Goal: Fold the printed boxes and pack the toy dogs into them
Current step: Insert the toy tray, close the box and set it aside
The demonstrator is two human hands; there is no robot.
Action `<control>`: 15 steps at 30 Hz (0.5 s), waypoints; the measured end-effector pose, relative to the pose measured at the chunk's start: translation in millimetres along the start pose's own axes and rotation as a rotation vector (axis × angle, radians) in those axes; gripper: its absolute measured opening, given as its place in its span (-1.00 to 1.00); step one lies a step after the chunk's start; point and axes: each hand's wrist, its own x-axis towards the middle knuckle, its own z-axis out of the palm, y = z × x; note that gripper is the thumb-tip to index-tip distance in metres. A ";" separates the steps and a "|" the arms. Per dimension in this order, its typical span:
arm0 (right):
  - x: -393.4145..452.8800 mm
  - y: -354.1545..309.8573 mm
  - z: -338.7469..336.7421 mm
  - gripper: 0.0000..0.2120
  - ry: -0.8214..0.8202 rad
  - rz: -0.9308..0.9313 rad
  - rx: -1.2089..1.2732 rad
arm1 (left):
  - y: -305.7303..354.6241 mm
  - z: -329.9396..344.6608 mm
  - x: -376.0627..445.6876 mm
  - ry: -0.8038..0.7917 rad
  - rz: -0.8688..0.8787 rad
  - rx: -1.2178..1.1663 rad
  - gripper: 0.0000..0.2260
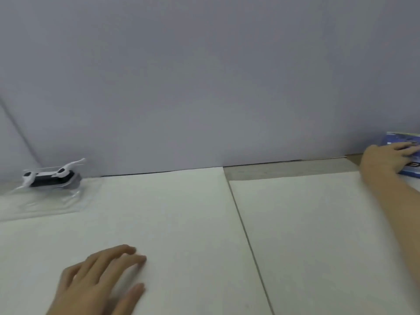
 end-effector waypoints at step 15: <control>-313.1 -31.3 -33.5 -0.46 0.099 -0.643 0.020 | -11.7 -20.1 -3.8 -0.365 0.106 -0.071 -0.60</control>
